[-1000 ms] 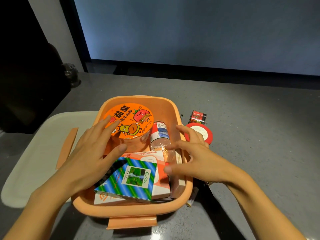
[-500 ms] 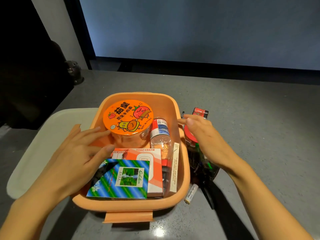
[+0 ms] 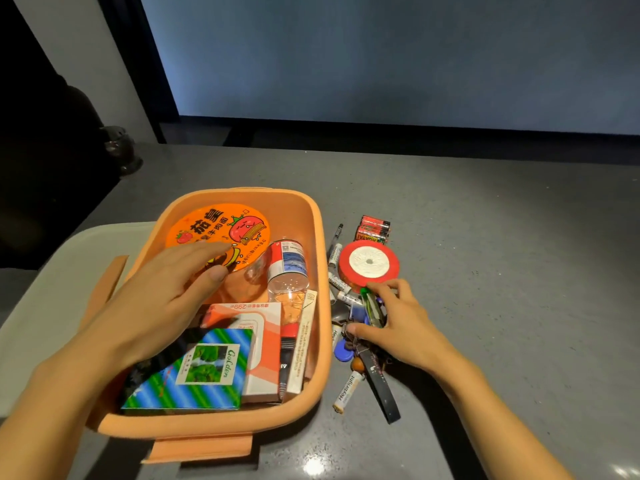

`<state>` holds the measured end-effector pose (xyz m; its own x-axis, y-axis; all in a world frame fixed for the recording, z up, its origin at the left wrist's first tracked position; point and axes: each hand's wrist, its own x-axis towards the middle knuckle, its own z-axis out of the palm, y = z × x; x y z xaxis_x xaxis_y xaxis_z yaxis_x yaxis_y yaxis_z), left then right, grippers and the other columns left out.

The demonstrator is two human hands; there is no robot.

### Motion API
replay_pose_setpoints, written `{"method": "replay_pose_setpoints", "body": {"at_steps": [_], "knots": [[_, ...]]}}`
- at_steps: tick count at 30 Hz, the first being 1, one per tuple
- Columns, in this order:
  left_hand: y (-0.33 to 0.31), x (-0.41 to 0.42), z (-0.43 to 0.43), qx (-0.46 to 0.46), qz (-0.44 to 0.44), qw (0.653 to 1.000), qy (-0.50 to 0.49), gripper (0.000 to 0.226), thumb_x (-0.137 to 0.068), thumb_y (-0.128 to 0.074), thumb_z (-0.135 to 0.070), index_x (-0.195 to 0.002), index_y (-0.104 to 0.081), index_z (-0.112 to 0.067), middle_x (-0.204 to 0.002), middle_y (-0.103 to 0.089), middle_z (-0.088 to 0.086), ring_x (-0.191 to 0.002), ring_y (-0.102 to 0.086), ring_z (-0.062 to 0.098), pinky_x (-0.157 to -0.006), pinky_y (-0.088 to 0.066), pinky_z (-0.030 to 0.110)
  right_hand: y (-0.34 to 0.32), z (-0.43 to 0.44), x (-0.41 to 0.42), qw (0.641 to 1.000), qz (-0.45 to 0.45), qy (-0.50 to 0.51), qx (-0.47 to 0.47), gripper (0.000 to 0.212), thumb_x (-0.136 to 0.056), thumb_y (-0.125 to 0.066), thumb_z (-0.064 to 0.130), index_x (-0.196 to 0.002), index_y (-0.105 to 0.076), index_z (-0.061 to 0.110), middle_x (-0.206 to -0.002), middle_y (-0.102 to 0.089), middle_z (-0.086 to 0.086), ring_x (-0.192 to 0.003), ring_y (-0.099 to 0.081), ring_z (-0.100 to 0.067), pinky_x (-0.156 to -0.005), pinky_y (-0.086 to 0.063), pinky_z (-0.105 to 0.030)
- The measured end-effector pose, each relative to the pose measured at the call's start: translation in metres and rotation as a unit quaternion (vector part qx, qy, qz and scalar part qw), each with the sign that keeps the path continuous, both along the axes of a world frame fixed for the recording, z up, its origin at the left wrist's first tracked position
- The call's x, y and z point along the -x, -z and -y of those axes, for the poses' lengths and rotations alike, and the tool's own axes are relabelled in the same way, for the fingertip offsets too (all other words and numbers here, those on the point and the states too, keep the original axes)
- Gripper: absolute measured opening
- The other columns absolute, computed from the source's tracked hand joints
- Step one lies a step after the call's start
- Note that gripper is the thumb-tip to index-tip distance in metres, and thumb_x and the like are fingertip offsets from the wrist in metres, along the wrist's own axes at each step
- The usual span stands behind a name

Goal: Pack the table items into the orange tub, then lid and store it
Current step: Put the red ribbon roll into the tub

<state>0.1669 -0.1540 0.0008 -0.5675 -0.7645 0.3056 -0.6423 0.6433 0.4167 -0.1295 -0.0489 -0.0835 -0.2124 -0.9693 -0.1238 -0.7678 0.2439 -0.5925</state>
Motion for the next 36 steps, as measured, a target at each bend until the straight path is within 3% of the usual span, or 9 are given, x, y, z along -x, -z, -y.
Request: {"method": "replay_pose_setpoints", "body": {"at_steps": [6, 14, 18, 21, 24, 27, 30, 34, 36], "knots": [[0.007, -0.005, -0.002, -0.009, 0.014, 1.000, -0.022, 0.078, -0.080, -0.012, -0.077, -0.129, -0.048, -0.029, -0.126, -0.052, -0.010, -0.113, -0.040, 0.004, -0.097, -0.030, 0.031, 0.007, 0.023, 0.009, 0.990, -0.001, 0.120, 0.078, 0.072, -0.074, -0.060, 0.060, -0.131, -0.036, 0.024, -0.125, -0.038, -0.004, -0.121, -0.034, -0.023, -0.100, -0.028, -0.041], [0.003, -0.012, -0.008, -0.033, 0.049, 0.994, -0.091, 0.084, -0.073, -0.007, -0.082, -0.129, -0.046, -0.033, -0.135, -0.047, -0.008, -0.127, -0.038, 0.011, -0.110, -0.022, 0.052, 0.012, 0.083, 0.010, 0.985, -0.003, 0.174, 0.000, 0.112, -0.060, -0.076, 0.056, -0.143, -0.010, 0.020, -0.139, -0.028, -0.015, -0.128, -0.027, -0.034, -0.104, -0.026, -0.047], [0.001, -0.019, -0.009, -0.036, 0.053, 0.993, -0.102, 0.086, -0.073, -0.008, -0.080, -0.128, -0.048, -0.028, -0.141, -0.042, -0.004, -0.131, -0.032, 0.011, -0.112, -0.020, 0.049, -0.004, 0.082, 0.011, 0.984, -0.012, 0.175, 0.038, 0.106, -0.062, -0.075, 0.050, -0.143, -0.016, 0.016, -0.134, -0.035, -0.018, -0.125, -0.032, -0.036, -0.103, -0.031, -0.049], [0.002, -0.029, -0.009, -0.039, 0.021, 0.993, -0.110, 0.076, -0.078, -0.015, -0.074, -0.126, -0.050, -0.028, -0.140, -0.042, -0.004, -0.127, -0.032, 0.006, -0.112, -0.021, 0.044, -0.052, 0.082, 0.019, 0.971, 0.072, 0.190, 0.123, 0.097, -0.066, -0.071, 0.050, -0.143, -0.022, 0.016, -0.139, -0.039, -0.015, -0.121, -0.040, -0.034, -0.095, -0.042, -0.044], [0.003, -0.038, -0.008, -0.034, 0.037, 0.995, -0.088, 0.076, -0.081, -0.011, -0.073, -0.114, -0.061, -0.028, -0.136, -0.046, -0.003, -0.129, -0.036, 0.015, -0.110, -0.025, 0.045, -0.115, 0.083, 0.003, 0.976, 0.099, 0.094, 0.172, 0.078, -0.071, -0.057, 0.062, -0.136, -0.031, 0.028, -0.122, -0.053, 0.000, -0.088, -0.055, -0.016, -0.060, -0.039, -0.016], [0.004, -0.044, -0.007, -0.040, 0.091, 0.991, -0.088, 0.088, -0.075, 0.002, -0.079, -0.101, -0.069, -0.034, -0.141, -0.043, -0.002, -0.136, -0.025, 0.020, -0.113, -0.016, 0.048, -0.156, 0.074, -0.049, 0.985, 0.111, -0.057, 0.118, 0.068, -0.061, -0.047, 0.079, -0.118, -0.045, 0.042, -0.099, -0.061, 0.014, -0.078, -0.059, 0.000, -0.063, -0.044, -0.020], [0.007, -0.046, -0.008, -0.058, 0.096, 0.991, -0.066, 0.091, -0.068, 0.010, -0.083, -0.095, -0.068, -0.044, -0.145, -0.033, -0.013, -0.135, -0.006, 0.005, -0.114, -0.003, 0.046, -0.161, 0.068, -0.100, 0.979, 0.079, -0.170, 0.079, 0.029, -0.067, -0.049, 0.073, -0.088, -0.053, 0.054, -0.077, -0.067, 0.016, -0.070, -0.062, -0.001, -0.060, -0.047, -0.013], [0.008, -0.055, -0.008, -0.082, 0.020, 0.996, -0.041, 0.060, -0.074, 0.000, -0.080, -0.094, -0.054, -0.062, -0.141, -0.029, -0.021, -0.130, 0.001, -0.014, -0.116, 0.002, 0.044, -0.148, 0.077, -0.131, 0.986, -0.026, -0.162, -0.022, 0.081, -0.054, -0.039, 0.084, -0.114, -0.048, 0.030, -0.093, -0.059, 0.008, -0.085, -0.057, -0.015, -0.068, -0.042, -0.031], [0.010, -0.066, -0.005, -0.101, -0.049, 0.991, -0.069, 0.041, -0.078, -0.010, -0.075, -0.102, -0.041, -0.063, -0.136, -0.029, -0.023, -0.127, -0.002, -0.022, -0.117, -0.004, 0.039, -0.146, 0.084, -0.140, 0.985, -0.051, -0.157, -0.047, 0.089, -0.049, -0.032, 0.091, -0.108, -0.050, 0.026, -0.086, -0.060, 0.007, -0.082, -0.057, -0.014, -0.066, -0.042, -0.032]]}}
